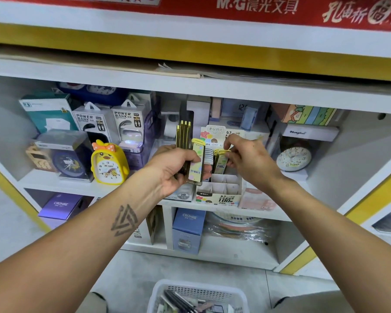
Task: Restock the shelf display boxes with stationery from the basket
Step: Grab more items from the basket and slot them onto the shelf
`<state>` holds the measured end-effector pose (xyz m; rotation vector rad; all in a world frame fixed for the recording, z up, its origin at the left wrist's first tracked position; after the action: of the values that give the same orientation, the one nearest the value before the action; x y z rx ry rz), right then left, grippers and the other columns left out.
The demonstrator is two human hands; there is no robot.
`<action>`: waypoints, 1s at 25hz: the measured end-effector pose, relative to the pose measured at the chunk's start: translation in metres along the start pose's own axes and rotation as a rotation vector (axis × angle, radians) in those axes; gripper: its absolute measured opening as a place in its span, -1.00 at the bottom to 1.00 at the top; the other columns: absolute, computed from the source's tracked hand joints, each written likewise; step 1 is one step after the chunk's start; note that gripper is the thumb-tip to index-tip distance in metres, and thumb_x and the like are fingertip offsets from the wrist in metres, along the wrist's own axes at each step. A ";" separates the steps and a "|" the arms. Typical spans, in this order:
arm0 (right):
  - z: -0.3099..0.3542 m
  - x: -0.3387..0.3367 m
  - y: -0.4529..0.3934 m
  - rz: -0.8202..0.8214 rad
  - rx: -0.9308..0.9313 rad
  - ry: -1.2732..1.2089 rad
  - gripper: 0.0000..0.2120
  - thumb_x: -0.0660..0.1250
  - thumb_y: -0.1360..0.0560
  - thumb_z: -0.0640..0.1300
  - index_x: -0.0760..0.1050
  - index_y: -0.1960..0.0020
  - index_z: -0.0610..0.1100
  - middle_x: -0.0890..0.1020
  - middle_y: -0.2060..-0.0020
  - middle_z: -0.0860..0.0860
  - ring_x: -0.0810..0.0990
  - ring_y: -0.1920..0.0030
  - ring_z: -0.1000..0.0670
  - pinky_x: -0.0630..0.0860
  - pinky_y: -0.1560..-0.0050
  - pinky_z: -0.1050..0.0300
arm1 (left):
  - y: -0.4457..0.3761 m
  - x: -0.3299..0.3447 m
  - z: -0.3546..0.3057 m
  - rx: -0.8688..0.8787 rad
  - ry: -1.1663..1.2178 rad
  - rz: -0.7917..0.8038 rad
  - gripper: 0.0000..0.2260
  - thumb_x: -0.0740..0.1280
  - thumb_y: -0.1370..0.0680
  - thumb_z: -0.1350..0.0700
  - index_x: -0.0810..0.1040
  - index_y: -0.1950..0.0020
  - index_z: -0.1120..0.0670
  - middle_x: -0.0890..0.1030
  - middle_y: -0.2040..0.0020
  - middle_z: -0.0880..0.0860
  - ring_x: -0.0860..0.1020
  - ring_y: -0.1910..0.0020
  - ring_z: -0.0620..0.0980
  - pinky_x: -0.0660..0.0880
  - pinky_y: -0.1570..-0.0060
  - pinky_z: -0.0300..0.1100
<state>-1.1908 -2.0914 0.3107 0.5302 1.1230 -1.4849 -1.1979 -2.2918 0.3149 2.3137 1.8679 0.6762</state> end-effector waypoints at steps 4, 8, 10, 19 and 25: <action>0.007 0.000 -0.002 -0.017 -0.050 0.297 -0.79 0.25 -0.58 -0.25 0.64 -0.10 -0.15 0.70 0.02 -0.14 0.64 0.05 -0.22 0.60 0.06 -0.06 | 0.001 0.003 0.001 0.014 0.011 0.026 -0.75 0.35 -0.44 0.48 0.52 -0.11 0.42 0.66 0.11 0.41 0.69 0.17 0.33 0.65 0.24 0.16; 0.015 -0.003 -0.005 0.023 0.329 -0.533 -0.87 0.32 -0.62 -0.10 0.65 -0.03 -0.05 0.73 0.23 -0.08 0.67 0.33 -0.05 0.59 0.26 0.10 | 0.005 0.006 0.002 0.015 -0.014 0.047 -0.86 0.40 -0.40 0.50 0.63 0.18 0.30 0.68 0.15 0.33 0.69 0.22 0.29 0.65 0.29 0.14; 0.020 -0.006 -0.006 0.050 0.406 -0.772 -0.95 0.41 -0.57 -0.14 0.63 0.00 -0.10 0.73 0.25 -0.13 0.64 0.39 -0.02 0.55 0.37 0.17 | 0.006 0.007 0.004 0.011 -0.029 0.067 -0.82 0.42 -0.39 0.50 0.63 0.24 0.23 0.70 0.13 0.30 0.70 0.18 0.28 0.65 0.23 0.18; 0.007 -0.026 -0.005 -0.206 0.146 -0.297 -0.90 0.40 -0.54 -0.29 0.61 0.00 -0.12 0.68 0.28 -0.03 0.68 0.35 0.08 0.67 0.18 0.14 | 0.002 -0.004 0.002 0.011 -0.033 -0.073 -0.87 0.49 -0.44 0.32 0.55 0.16 0.20 0.59 0.38 0.14 0.56 0.47 0.01 0.55 0.46 -0.21; 0.005 -0.016 -0.004 -0.184 0.030 -0.186 -0.88 0.37 -0.55 -0.29 0.59 0.02 -0.09 0.67 0.26 0.04 0.69 0.25 0.10 0.68 0.12 -0.01 | 0.005 0.003 0.002 -0.032 -0.052 -0.026 -0.84 0.47 -0.49 0.14 0.56 0.04 0.18 0.53 0.40 0.09 0.43 0.50 -0.04 0.31 0.55 -0.32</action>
<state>-1.1899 -2.0880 0.3270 0.3077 1.0254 -1.6751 -1.1928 -2.2901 0.3158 2.2611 1.8480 0.6323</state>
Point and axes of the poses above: each hand's wrist, its own y-axis away from the middle knuckle, its own x-axis out of the palm, z = x × y, the point moved 2 cm from there along -y, towards the middle knuckle
